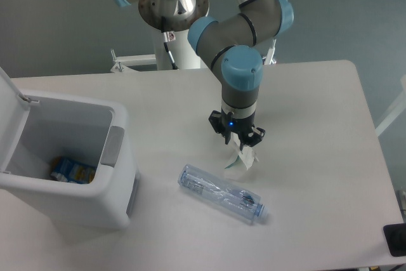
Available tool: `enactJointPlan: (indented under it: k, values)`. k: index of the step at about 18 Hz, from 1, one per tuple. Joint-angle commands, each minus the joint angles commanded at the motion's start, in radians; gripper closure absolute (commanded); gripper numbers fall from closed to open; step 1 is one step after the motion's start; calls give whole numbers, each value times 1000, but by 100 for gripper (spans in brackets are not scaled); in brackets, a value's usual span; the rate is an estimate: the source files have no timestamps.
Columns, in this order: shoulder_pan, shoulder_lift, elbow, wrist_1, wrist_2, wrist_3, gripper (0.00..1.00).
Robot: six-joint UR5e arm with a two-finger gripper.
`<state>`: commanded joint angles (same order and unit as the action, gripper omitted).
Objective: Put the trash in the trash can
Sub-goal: 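Lower the open gripper onto the crumpled white paper wrapper, then close the gripper on the paper wrapper and lift it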
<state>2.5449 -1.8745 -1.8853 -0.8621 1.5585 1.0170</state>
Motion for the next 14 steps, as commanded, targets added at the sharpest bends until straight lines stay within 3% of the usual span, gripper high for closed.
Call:
enactJointPlan:
  k: [9, 14]
  values:
    - [38, 29, 48, -23, -24, 0, 88]
    - [86, 66, 104, -23, -205, -14, 88]
